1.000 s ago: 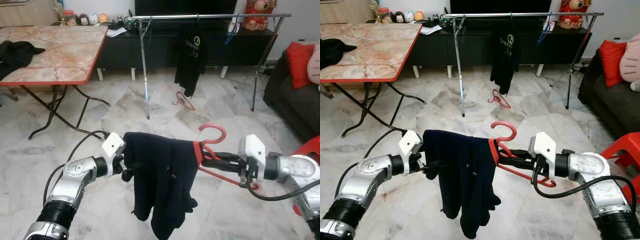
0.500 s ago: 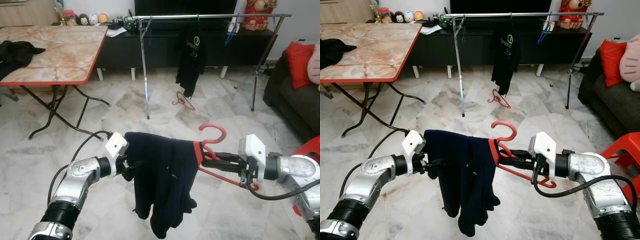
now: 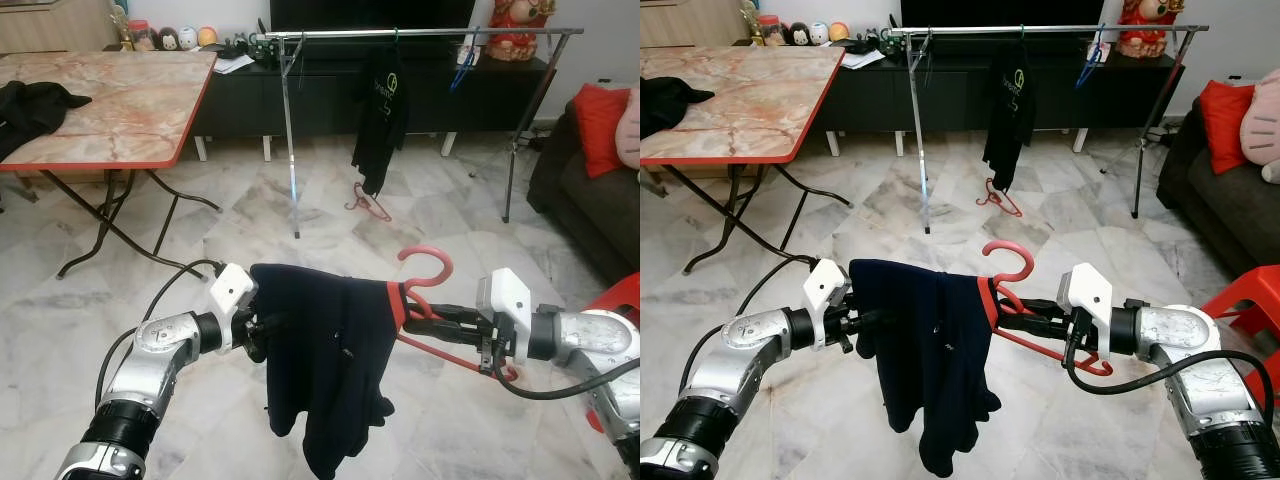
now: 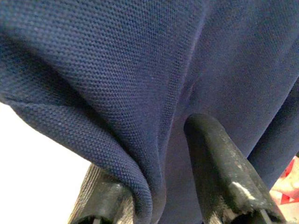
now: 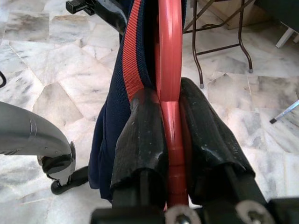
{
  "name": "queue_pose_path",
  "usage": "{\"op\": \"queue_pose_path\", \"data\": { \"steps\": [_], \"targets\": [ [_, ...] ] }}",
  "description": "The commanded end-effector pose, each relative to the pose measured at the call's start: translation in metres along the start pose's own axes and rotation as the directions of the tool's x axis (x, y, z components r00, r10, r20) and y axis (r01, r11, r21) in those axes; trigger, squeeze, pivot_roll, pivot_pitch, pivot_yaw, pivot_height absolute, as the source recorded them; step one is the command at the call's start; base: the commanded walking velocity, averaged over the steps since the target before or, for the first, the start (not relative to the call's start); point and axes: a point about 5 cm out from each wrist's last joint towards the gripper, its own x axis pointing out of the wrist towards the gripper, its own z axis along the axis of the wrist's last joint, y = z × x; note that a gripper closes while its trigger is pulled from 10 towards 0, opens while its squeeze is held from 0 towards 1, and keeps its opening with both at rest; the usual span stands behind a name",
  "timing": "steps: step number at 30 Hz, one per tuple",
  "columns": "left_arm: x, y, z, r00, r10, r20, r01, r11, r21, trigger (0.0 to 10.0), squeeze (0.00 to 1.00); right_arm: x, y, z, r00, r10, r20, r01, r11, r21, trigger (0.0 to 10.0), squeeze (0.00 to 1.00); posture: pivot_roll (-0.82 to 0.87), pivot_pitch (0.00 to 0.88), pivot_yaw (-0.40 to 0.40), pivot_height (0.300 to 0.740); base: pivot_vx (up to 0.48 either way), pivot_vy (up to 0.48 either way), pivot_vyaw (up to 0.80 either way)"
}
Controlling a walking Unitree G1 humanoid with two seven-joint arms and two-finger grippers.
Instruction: Hang hanger
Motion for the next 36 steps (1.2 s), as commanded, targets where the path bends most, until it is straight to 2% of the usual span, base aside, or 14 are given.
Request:
{"op": "queue_pose_path", "data": {
  "steps": [1,21,27,36],
  "targets": [
    [-0.001,0.004,0.007,1.000,0.003,0.015,-0.003,1.000,0.020,0.0,0.00,-0.006,-0.007,0.012,0.999,-0.030,0.039,0.032,0.999,-0.043,0.0,0.00,-0.05,0.000,-0.040,0.740,0.000,0.000,0.00],
    [-0.005,0.002,0.008,0.998,-0.056,-0.005,0.056,0.997,0.045,0.0,0.00,0.001,-0.004,0.009,0.999,-0.012,0.036,0.013,0.999,-0.031,0.0,0.00,-0.04,0.000,-0.035,0.740,0.000,0.000,0.00],
    [-0.010,0.005,0.006,0.999,-0.042,-0.021,0.044,0.998,0.051,0.0,0.00,0.004,0.001,-0.001,1.000,0.022,-0.002,-0.022,1.000,-0.012,0.0,0.00,-0.04,0.000,-0.036,0.740,0.000,0.000,0.00],
    [-0.014,0.008,0.005,1.000,-0.017,-0.016,0.017,0.999,0.049,0.0,0.00,0.010,0.018,-0.036,0.986,0.088,-0.144,-0.083,0.996,0.036,0.0,0.00,-0.04,0.000,-0.038,0.740,0.000,0.000,0.00]
  ]
}}
